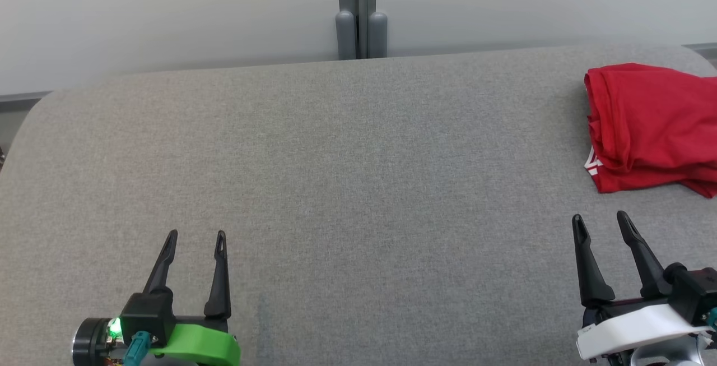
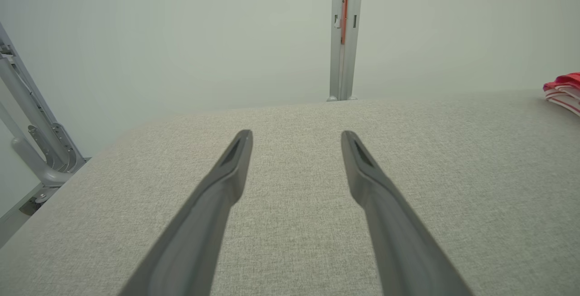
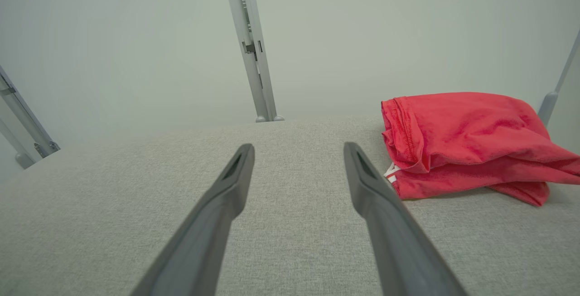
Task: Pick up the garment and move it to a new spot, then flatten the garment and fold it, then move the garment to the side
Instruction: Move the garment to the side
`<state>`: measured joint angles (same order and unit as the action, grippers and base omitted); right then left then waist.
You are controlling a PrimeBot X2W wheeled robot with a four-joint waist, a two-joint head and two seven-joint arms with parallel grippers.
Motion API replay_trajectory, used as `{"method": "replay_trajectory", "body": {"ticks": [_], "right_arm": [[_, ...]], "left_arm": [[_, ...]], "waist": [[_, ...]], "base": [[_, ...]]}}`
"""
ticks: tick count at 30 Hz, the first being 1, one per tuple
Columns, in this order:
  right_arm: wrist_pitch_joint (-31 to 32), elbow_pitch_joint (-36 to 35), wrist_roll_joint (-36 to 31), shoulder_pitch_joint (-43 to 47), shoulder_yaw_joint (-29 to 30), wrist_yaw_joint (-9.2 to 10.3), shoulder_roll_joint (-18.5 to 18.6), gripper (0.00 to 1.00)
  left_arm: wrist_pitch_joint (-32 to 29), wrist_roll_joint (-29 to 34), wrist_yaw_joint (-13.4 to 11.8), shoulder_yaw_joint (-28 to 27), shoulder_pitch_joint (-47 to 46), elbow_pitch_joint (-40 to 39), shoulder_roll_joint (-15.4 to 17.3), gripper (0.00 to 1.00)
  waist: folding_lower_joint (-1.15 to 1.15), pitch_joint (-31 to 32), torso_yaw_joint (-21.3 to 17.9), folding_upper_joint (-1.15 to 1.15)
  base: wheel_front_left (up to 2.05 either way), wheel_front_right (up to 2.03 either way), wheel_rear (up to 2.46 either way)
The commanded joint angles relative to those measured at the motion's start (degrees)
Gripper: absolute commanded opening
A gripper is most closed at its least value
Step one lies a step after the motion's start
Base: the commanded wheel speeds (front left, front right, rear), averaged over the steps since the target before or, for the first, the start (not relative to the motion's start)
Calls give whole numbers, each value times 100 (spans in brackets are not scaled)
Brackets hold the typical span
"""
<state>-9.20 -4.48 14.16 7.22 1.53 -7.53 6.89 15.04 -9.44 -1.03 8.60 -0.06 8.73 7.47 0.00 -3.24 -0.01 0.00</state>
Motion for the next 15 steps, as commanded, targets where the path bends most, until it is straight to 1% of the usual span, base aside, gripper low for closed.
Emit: {"method": "replay_trajectory", "body": {"ticks": [1,7,15], "right_arm": [[36,-64,-28,108,22,10,-13,100],[131,-163,-54,239,58,10,-10,100],[144,-217,-63,296,79,10,-20,100]], "left_arm": [[16,12,7,-18,133,33,19,100],[16,62,56,18,223,176,37,100],[16,86,83,26,190,231,22,100]], "waist": [[0,185,24,0],[0,306,21,0],[0,310,20,0]], "base": [[0,0,0],[0,0,0],[0,0,0]]}}
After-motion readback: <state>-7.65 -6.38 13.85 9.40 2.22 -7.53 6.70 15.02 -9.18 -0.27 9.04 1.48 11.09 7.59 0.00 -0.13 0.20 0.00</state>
